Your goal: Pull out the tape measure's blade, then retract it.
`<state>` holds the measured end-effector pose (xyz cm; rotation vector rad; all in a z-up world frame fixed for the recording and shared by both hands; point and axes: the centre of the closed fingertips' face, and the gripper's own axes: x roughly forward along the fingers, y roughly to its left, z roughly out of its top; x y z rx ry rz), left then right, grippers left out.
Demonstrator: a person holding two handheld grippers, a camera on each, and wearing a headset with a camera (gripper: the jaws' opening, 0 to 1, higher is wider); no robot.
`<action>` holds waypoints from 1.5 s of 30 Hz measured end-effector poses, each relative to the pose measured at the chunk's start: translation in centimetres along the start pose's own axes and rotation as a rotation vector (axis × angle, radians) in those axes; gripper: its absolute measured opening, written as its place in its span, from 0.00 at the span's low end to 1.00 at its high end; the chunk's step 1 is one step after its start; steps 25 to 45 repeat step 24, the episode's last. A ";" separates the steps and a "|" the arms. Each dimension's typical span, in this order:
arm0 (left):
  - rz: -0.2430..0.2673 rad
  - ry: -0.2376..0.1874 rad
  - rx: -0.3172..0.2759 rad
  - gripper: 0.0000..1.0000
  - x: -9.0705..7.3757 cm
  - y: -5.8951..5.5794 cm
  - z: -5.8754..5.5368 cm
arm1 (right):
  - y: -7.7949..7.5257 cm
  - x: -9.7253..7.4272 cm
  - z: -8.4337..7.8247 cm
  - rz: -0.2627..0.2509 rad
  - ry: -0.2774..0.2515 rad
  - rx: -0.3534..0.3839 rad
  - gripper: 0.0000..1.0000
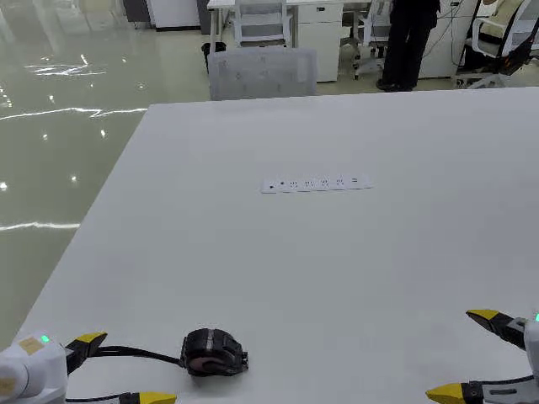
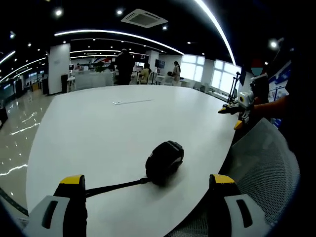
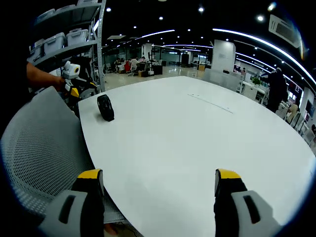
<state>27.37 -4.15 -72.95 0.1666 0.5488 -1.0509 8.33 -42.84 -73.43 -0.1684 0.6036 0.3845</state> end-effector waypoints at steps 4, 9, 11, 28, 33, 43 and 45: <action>-0.006 -0.009 0.010 1.00 0.1 -0.4 0.4 | 0.4 -0.5 -1.2 0.006 0.022 -0.001 0.95; -0.020 -0.006 0.022 1.00 0.3 -0.6 0.7 | -0.2 -0.6 -0.8 -0.010 0.014 0.004 0.95; -0.016 0.001 0.030 1.00 0.4 -0.5 0.7 | -0.3 -0.5 -0.8 -0.014 0.014 0.004 0.95; -0.031 0.025 0.027 1.00 0.9 -1.1 0.3 | 0.4 -0.6 -2.0 -0.009 0.033 0.010 0.94; -0.031 0.025 0.027 1.00 0.9 -1.1 0.3 | 0.4 -0.6 -2.0 -0.009 0.033 0.010 0.94; -0.031 0.025 0.027 1.00 0.9 -1.1 0.3 | 0.4 -0.6 -2.0 -0.009 0.033 0.010 0.94; -0.031 0.025 0.027 1.00 0.9 -1.1 0.3 | 0.4 -0.6 -2.0 -0.009 0.033 0.010 0.94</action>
